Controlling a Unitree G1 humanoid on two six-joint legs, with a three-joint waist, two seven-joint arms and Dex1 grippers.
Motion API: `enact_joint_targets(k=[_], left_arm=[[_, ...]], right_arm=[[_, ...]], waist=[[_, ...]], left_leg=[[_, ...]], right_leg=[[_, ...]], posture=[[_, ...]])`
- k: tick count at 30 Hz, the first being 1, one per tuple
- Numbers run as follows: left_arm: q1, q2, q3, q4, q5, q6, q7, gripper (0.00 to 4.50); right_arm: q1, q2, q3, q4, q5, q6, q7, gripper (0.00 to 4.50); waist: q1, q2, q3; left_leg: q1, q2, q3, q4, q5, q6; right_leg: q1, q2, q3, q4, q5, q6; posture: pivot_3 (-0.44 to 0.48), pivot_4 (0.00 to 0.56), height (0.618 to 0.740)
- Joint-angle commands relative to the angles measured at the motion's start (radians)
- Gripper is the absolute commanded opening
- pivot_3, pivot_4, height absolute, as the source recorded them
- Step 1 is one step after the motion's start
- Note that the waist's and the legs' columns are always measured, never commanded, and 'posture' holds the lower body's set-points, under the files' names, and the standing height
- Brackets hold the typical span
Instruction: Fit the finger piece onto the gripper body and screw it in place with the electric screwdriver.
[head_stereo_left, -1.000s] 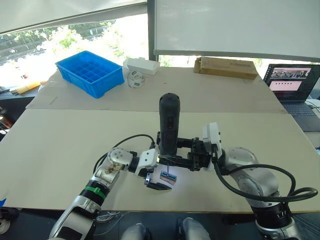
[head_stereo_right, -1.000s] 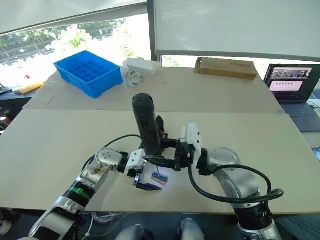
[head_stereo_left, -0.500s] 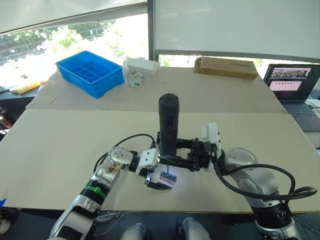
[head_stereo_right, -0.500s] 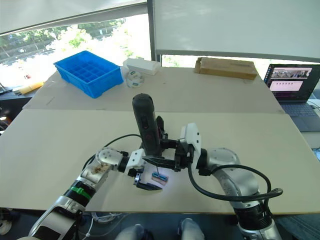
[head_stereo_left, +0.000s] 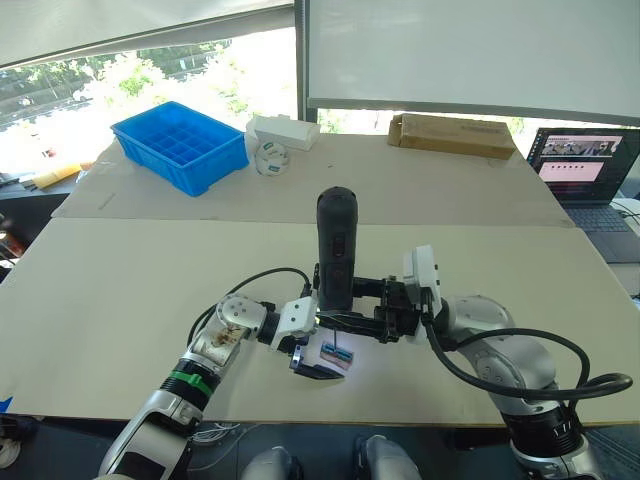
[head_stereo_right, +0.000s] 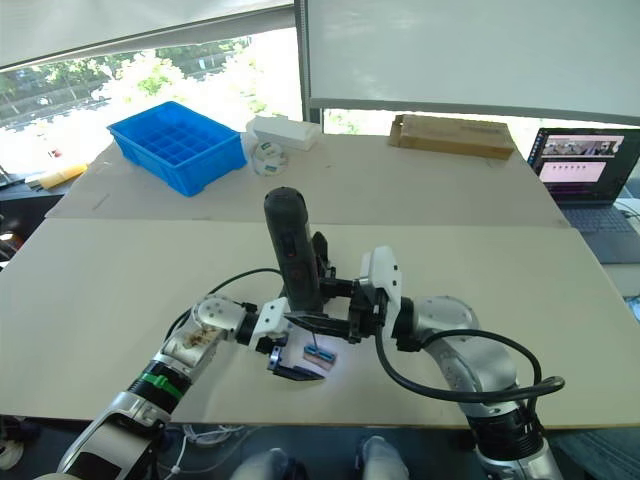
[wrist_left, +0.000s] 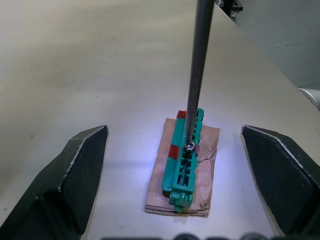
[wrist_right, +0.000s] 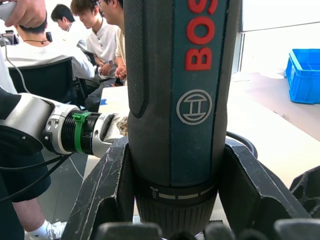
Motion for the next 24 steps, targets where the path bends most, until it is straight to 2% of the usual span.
enact_joint_targets(k=[1, 24], left_arm=[[-0.013, -0.005, 0.001, -0.02, -0.001, -0.021, 0.002, 4.5], [-0.012, -0.006, 0.0, -0.021, -0.001, -0.022, 0.003, 4.5]], right_arm=[[-0.009, 0.0, -0.014, -0.036, 0.026, -0.011, 0.001, 1.92], [-0.002, -0.004, -0.001, -0.016, 0.008, -0.025, -0.004, 1.92]], waist=[[0.0, 0.0, 0.0], [0.0, 0.0, 0.0]], left_leg=[[0.0, 0.0, 0.0, 0.0, 0.0, 0.0], [0.0, 0.0, 0.0, 0.0, 0.0, 0.0]], right_leg=[[0.0, 0.0, 0.0, 0.0, 0.0, 0.0], [0.0, 0.0, 0.0, 0.0, 0.0, 0.0]], posture=[[0.0, 0.15, 0.738], [0.0, 0.15, 0.738]])
